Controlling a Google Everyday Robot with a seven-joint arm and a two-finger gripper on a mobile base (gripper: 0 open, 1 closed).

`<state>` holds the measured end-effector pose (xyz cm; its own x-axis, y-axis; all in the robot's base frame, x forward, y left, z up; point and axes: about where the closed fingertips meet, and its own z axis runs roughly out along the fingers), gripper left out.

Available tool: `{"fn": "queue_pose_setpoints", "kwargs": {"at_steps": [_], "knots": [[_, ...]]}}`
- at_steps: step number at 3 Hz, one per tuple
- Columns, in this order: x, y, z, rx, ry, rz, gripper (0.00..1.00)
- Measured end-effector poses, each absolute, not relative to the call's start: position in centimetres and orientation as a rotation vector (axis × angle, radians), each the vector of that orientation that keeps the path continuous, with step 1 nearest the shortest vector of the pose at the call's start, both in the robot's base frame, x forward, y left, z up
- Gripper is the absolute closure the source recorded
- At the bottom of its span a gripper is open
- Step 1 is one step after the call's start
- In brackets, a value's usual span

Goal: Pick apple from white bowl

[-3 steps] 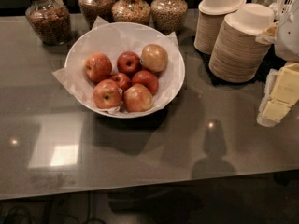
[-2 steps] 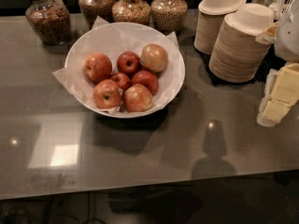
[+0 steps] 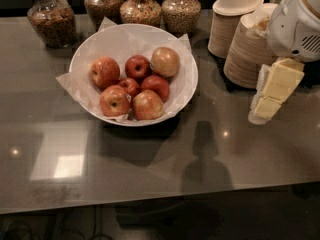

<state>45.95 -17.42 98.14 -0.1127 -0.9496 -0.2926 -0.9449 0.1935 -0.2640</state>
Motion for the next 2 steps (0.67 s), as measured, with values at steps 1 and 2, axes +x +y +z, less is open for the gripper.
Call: {"fn": "queue_pose_setpoints", "kwargs": {"at_steps": [1,2], "knots": [[47.27,-14.02,97.81,-1.871,2.021,0.015,0.00],[47.35,-13.69,97.84,-1.877,2.014,0.016,0.00]]}}
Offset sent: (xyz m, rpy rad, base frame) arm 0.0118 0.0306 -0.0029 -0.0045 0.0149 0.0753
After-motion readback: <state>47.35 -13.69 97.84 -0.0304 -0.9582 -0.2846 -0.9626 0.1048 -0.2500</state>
